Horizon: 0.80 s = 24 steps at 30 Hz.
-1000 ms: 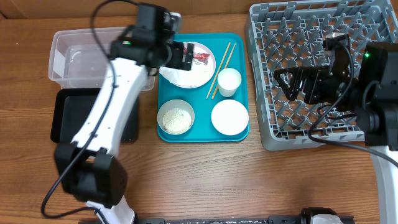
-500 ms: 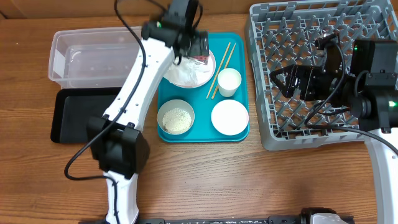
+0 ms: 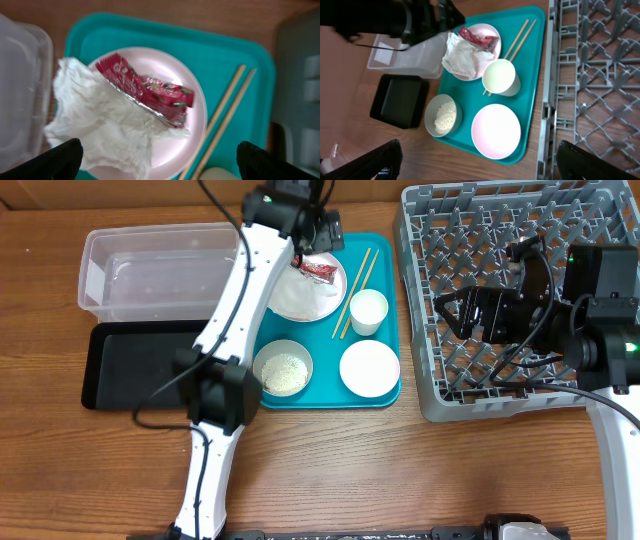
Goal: Sort waste into correct bins and load items into the dishwasher
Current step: 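Grasp the red wrapper and tissue together with the left gripper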
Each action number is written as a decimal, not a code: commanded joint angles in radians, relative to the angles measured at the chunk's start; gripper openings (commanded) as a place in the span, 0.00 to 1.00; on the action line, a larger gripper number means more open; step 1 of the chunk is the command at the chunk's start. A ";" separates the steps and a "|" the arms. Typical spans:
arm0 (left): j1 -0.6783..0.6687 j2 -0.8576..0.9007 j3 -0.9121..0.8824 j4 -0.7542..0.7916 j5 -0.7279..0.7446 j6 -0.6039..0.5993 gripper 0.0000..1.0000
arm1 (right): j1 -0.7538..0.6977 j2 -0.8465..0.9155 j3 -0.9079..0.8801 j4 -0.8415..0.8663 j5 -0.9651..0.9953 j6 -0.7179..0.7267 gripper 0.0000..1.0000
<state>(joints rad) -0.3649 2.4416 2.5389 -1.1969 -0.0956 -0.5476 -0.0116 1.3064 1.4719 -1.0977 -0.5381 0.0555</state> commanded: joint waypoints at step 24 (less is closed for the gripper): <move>0.018 0.203 -0.016 0.011 0.019 -0.136 0.99 | 0.005 -0.004 0.026 -0.047 0.059 -0.003 1.00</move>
<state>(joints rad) -0.3573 2.6305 2.5313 -1.1892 -0.0868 -0.6888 -0.0113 1.3064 1.4719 -1.1454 -0.4892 0.0551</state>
